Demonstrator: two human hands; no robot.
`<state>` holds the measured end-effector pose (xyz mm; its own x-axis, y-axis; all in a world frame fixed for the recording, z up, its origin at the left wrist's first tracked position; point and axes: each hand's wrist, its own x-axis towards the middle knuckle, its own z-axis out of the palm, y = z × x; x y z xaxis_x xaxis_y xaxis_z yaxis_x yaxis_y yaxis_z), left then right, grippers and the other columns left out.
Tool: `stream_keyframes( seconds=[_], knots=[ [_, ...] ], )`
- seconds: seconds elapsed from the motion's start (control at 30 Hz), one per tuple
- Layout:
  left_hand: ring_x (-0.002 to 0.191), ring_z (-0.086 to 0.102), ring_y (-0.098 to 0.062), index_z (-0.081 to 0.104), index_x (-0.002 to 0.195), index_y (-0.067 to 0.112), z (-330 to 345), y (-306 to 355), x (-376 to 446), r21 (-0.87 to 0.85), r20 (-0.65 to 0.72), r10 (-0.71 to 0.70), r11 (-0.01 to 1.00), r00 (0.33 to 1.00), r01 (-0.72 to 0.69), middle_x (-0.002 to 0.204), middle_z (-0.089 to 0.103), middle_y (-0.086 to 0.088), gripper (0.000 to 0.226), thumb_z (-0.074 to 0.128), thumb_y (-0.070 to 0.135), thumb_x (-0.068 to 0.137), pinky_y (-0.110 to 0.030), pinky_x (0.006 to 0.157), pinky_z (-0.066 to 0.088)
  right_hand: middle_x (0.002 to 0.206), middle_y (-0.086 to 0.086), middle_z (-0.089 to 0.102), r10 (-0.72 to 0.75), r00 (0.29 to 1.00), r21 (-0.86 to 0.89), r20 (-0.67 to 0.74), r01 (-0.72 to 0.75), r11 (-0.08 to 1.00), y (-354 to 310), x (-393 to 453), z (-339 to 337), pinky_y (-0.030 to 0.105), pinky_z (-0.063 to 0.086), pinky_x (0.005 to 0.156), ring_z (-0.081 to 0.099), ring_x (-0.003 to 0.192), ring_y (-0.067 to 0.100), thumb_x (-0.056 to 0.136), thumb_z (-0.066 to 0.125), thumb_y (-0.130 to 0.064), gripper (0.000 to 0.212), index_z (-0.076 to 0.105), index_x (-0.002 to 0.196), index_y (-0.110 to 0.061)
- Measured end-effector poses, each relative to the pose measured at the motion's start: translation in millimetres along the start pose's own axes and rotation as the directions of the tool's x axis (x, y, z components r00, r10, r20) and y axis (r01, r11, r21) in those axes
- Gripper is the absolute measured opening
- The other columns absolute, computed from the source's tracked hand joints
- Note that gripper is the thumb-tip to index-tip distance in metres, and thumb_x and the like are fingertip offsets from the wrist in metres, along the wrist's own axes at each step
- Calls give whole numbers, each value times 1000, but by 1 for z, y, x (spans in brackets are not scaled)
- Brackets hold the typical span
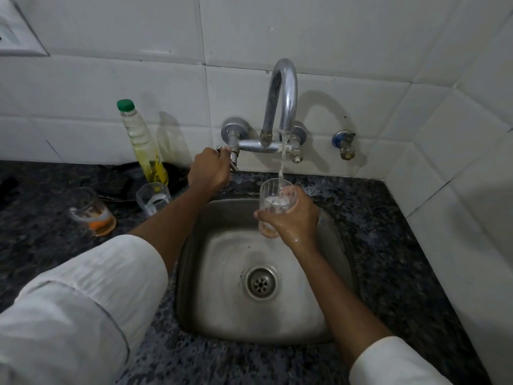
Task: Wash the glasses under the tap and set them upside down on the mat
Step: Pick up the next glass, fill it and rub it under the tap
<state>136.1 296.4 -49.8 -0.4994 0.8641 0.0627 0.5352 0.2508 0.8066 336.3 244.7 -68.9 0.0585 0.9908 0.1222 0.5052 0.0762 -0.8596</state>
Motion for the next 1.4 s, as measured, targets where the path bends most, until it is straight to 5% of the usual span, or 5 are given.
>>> stream_keyframes(
  seconds=[0.63,0.83,0.97,1.17,1.4],
  knots=[
    [69,64,-22,72,92,11,2,-1,-27,-270,123,-129,950,984,158,79,72,-5,55,40,56,98,-31,61,46,93,-3,66,19,1000,-13,11,-18,1000,-9,-8,-1,12,39,58,62,81,13,46,94,-36,66,61,100,-19],
    [112,61,-33,61,130,18,53,-28,-122,-526,731,-238,401,640,750,124,64,-14,62,45,64,92,-50,85,53,87,-6,63,55,996,-5,-71,-55,998,-17,-11,8,5,33,52,57,72,8,51,92,-40,63,61,100,-18],
    [101,69,-29,58,133,6,66,-13,-126,-673,734,-98,22,672,739,116,71,-17,56,40,47,100,-39,73,59,93,-6,61,62,998,24,-19,-62,998,-19,-15,11,15,41,59,61,82,13,58,89,-38,60,54,104,-20],
    [116,58,-31,57,134,3,61,-21,-106,-658,733,-139,100,666,746,135,60,-23,58,50,47,98,-45,113,40,113,4,58,-536,831,-334,151,553,763,-19,-15,-37,31,48,81,53,102,17,81,66,-39,44,56,117,-14],
    [111,58,-30,64,129,3,67,-26,-109,-675,689,-154,219,708,705,124,64,-20,64,64,51,87,-44,109,41,98,7,67,-147,727,-436,670,546,716,-36,1,-22,38,50,76,63,90,24,99,48,-28,20,62,100,-14]
  ],
)
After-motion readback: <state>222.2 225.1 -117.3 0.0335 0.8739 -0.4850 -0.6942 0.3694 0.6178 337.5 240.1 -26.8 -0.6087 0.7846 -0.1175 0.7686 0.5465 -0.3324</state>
